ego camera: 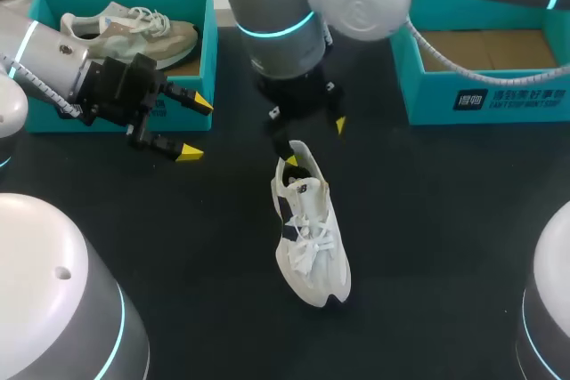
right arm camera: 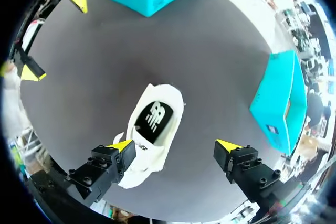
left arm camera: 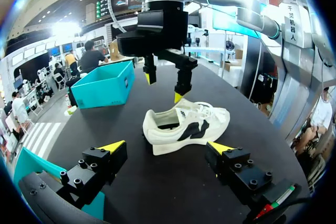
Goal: Take the shoe out of the shoebox, open the shoe tongue, remove and reinsert the insole, then place the shoe into the shoebox
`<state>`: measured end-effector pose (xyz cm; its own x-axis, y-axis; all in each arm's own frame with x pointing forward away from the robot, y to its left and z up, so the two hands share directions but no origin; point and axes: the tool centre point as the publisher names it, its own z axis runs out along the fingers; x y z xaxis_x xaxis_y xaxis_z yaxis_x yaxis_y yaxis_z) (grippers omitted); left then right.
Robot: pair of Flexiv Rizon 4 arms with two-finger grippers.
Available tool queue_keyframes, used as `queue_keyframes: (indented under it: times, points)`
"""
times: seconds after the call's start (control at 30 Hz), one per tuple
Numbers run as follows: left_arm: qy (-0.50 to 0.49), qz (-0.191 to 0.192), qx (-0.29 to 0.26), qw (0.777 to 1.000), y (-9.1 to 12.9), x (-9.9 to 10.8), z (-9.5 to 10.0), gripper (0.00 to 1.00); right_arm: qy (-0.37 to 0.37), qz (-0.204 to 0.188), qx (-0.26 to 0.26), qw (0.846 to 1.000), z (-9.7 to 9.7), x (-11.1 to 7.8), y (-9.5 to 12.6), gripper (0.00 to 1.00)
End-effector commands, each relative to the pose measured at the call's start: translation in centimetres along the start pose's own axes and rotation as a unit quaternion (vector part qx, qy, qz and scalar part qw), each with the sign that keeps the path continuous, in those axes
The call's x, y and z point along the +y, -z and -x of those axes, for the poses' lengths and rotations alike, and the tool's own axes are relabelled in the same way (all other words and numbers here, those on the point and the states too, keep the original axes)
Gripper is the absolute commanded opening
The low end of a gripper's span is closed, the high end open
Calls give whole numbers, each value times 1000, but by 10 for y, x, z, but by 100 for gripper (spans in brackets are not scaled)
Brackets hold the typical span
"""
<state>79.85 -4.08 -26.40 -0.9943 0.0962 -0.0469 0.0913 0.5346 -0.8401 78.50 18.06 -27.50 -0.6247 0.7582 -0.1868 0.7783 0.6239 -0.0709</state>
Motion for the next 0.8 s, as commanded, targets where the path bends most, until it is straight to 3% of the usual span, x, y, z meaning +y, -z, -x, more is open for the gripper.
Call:
queue_keyframes:
  times: [0.03,0.1,0.3,0.6,0.8]
  points:
    - [0,1,1,1000,-1,0,0,100,220,38,-23,974,-8,10,-13,100]
    - [0,1,1,1000,-1,0,0,100,275,55,-25,960,-7,15,-16,100]
    - [0,1,1,1000,-1,0,0,100,369,47,-42,927,2,31,-25,100]
    - [0,1,1,1000,-1,0,0,100,419,34,-64,905,9,52,-68,100]
    - [0,1,1,1000,-1,0,0,100,428,39,-54,901,11,63,-83,100]
